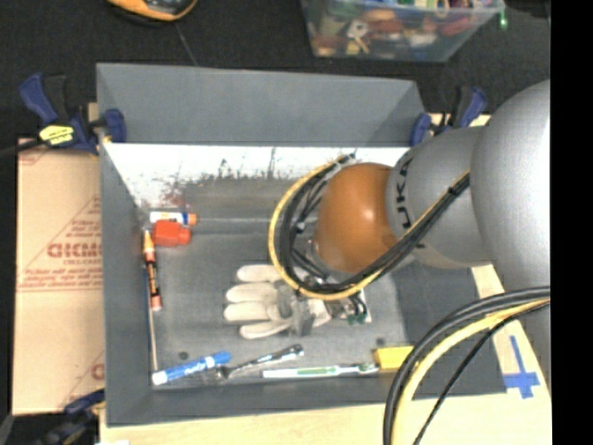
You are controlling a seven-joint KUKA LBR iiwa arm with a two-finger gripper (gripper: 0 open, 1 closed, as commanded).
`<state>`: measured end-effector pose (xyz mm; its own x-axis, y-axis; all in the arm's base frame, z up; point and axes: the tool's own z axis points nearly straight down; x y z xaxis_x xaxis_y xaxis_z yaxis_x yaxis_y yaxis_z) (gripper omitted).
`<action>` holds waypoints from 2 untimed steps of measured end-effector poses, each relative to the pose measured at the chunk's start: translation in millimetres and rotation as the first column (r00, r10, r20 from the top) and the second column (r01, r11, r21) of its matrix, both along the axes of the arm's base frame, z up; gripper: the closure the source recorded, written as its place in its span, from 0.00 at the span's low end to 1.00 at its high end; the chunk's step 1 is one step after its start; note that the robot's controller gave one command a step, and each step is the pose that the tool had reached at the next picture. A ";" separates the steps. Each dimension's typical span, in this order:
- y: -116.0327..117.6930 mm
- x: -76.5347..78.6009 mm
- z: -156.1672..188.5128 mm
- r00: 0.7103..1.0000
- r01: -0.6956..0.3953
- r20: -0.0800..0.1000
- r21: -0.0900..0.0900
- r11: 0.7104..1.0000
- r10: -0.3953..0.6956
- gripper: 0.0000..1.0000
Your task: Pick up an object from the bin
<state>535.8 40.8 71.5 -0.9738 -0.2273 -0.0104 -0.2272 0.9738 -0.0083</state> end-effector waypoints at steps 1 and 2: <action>0.0 0.0 0.0 1.000 -0.001 0.000 0.000 1.000 0.001 1.00; -0.4 0.0 5.6 1.000 -0.001 0.003 0.000 1.000 0.001 1.00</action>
Offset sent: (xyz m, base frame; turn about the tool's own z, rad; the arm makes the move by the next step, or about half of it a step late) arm 0.0000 0.0001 0.0081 -0.0003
